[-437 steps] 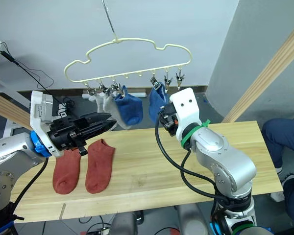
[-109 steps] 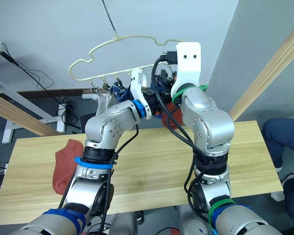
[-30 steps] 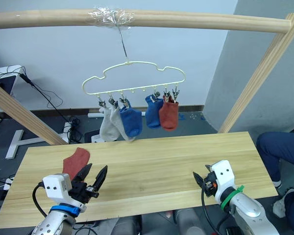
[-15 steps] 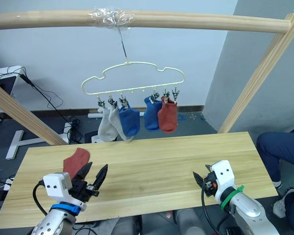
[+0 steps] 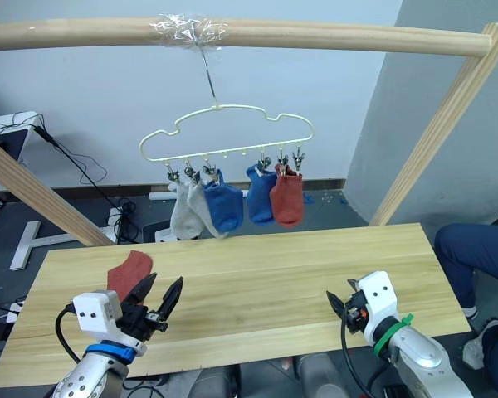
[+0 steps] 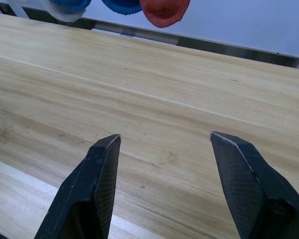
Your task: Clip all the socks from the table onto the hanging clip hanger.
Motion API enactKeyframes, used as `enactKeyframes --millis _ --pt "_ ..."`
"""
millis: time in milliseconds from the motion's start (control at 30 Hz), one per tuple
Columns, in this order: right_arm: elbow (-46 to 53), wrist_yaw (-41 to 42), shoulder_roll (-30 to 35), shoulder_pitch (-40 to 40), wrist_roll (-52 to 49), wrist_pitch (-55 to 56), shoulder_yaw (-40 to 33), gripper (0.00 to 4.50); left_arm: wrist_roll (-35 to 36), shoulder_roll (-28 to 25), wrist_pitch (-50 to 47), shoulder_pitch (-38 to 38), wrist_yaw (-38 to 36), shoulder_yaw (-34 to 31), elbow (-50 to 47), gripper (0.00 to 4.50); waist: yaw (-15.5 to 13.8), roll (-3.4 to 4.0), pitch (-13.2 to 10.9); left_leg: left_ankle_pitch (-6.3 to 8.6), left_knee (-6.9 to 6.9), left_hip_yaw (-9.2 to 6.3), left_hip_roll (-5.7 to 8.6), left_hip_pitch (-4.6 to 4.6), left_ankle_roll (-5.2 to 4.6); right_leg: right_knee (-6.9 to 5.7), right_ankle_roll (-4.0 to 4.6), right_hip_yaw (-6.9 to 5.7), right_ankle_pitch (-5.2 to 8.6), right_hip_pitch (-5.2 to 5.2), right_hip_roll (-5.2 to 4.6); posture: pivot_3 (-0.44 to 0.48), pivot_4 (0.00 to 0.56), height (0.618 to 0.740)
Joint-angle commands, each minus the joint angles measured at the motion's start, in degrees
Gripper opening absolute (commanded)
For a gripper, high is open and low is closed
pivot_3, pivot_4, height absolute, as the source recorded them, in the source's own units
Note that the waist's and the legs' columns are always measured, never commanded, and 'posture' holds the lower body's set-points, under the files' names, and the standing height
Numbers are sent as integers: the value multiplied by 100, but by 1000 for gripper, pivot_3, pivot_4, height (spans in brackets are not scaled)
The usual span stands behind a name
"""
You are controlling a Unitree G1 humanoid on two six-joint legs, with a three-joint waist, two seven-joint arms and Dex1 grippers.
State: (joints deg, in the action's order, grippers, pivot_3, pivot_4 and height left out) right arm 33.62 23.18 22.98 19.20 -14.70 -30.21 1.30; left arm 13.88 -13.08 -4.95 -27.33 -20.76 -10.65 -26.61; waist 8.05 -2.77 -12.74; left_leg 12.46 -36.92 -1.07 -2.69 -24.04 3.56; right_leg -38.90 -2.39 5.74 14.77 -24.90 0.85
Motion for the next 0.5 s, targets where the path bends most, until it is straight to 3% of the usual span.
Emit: enactKeyframes --millis 33,500 --pt "193 -8 1 -6 -12 93 -38 2947 47 -60 51 -12 -14 -56 -109 2806 0 0 0 0 0 0 0 1 0 0 0 0 0 1 0 -157 200 740" --pt "143 -10 -27 -17 -5 110 -35 2947 70 -92 39 58 -10 -22 -83 2806 2 0 2 0 0 1 0 7 0 0 0 1 0 7 0 -160 201 740"
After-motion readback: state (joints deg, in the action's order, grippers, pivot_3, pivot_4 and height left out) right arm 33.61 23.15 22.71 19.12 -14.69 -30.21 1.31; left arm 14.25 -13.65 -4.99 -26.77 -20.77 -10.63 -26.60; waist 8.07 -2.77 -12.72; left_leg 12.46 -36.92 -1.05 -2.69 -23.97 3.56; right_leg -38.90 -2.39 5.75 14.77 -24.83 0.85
